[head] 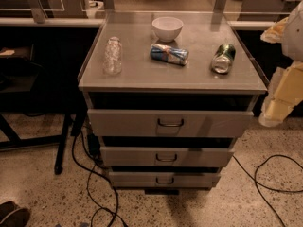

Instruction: Open bottom drawer

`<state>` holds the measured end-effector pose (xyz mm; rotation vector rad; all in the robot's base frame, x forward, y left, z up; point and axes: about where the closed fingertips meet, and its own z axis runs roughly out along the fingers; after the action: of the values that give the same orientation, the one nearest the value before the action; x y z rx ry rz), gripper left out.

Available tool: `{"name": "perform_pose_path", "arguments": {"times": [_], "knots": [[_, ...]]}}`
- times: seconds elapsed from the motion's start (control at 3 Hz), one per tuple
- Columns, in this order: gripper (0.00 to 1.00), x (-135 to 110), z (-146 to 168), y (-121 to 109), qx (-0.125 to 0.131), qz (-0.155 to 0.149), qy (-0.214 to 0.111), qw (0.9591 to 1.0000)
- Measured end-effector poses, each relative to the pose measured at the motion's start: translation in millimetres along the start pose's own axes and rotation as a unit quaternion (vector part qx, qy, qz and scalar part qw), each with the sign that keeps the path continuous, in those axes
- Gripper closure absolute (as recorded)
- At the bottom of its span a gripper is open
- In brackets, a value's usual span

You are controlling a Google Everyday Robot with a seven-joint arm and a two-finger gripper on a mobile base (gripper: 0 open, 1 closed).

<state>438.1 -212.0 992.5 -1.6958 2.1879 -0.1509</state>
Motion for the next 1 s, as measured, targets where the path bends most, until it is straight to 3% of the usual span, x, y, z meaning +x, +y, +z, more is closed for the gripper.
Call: {"name": "perform_pose_path", "arguments": {"times": [0.33,0.67,1.0], "knots": [[0.00,0,3,4,0.001,-0.002,-0.002,1.0000],[0.00,11,36,21,-0.004,-0.009,-0.011,0.9999],[0.00,32,103,44,-0.029,-0.008,-0.011,0.9995]]}}
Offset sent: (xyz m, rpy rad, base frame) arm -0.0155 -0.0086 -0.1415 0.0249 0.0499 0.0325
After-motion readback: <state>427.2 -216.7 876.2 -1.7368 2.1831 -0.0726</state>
